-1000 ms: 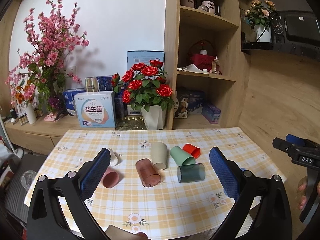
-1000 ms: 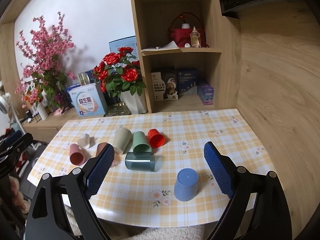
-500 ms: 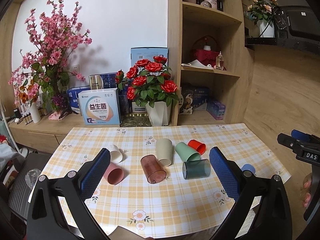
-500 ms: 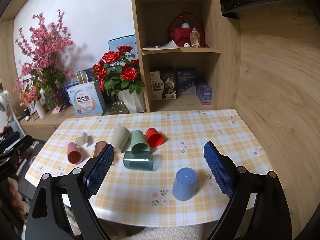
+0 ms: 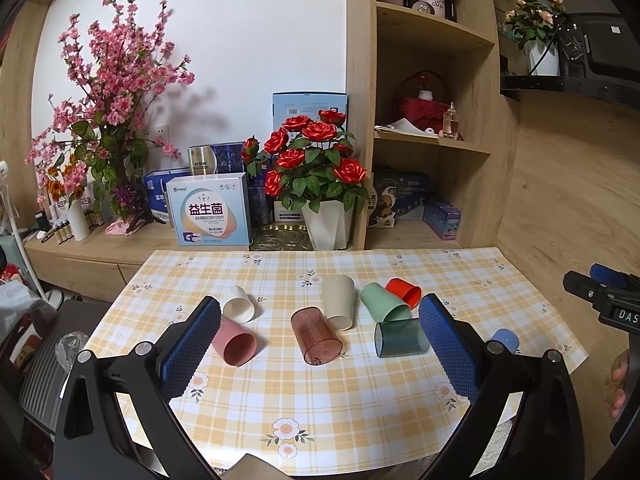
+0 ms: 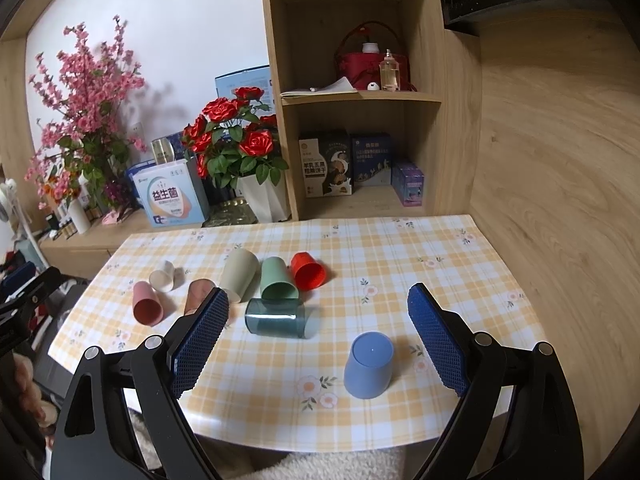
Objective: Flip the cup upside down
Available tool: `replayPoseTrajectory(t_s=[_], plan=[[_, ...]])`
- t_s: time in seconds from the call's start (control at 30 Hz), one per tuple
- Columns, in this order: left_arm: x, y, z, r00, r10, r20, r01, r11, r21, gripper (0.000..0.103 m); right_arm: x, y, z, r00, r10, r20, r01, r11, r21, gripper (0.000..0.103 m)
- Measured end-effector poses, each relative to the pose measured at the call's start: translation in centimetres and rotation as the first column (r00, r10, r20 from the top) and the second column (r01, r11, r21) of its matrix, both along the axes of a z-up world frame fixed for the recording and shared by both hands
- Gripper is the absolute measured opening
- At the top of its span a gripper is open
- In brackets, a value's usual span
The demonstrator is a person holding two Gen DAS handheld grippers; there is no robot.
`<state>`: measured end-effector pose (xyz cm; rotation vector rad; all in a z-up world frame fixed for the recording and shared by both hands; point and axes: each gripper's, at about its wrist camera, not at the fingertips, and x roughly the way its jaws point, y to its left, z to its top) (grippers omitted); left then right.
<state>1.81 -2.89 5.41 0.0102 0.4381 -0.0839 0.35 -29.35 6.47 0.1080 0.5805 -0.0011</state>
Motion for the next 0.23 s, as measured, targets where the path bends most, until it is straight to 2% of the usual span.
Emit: replayPoseTrajectory(t_s=[0.23], plan=[[0.04, 0.18, 0.02, 1.000, 0.017, -0.004, -0.017, 1.000, 0.002, 0.097, 0.09, -0.08, -0.35, 1.000, 0.000, -0.005, 0.000, 1.000, 0.001, 0.088]])
